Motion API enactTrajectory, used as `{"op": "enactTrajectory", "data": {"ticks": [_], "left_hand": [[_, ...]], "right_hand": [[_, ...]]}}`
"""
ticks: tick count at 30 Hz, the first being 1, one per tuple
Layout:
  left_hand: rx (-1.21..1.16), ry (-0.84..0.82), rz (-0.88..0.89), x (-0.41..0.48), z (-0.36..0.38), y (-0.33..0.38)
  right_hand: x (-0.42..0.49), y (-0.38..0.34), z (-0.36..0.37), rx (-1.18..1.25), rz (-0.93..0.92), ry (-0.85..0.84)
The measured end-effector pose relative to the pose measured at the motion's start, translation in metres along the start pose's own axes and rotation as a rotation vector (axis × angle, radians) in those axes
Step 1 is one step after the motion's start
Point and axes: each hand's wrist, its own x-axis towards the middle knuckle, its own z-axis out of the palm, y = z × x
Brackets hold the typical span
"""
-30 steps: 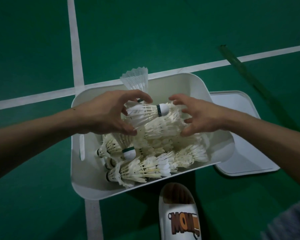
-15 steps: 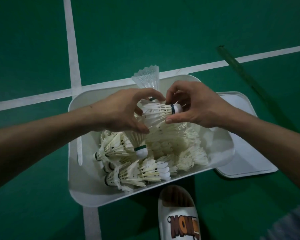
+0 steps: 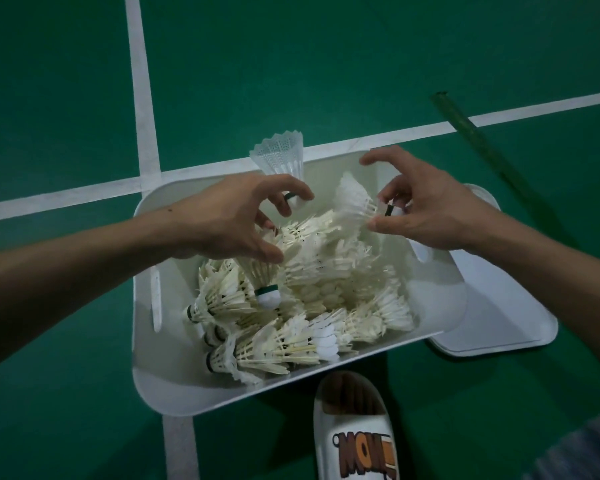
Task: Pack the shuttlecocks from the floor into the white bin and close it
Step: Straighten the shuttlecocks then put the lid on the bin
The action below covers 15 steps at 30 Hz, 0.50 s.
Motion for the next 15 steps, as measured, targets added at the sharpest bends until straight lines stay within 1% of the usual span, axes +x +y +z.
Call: {"op": "enactTrajectory", "data": {"ticks": [5,7,9,12,15], "left_hand": [[0.001,-0.004,0.006,0.000,0.000,0.001],[0.005,-0.004,0.006,0.001,0.001,0.000],[0.002,-0.006,0.002,0.001,0.001,0.000],[0.007,-0.008,0.004,0.001,0.001,-0.001],[0.009,-0.013,0.003,0.001,0.001,-0.001]], "right_hand": [[0.002,-0.004,0.010,-0.171,-0.046,-0.083],[0.005,-0.001,0.012,-0.214,-0.023,-0.107],[0.006,0.005,0.013,-0.213,0.016,-0.057],[0.005,0.008,0.014,-0.122,0.072,0.096],[0.002,0.002,0.014,-0.141,0.113,0.115]]}}
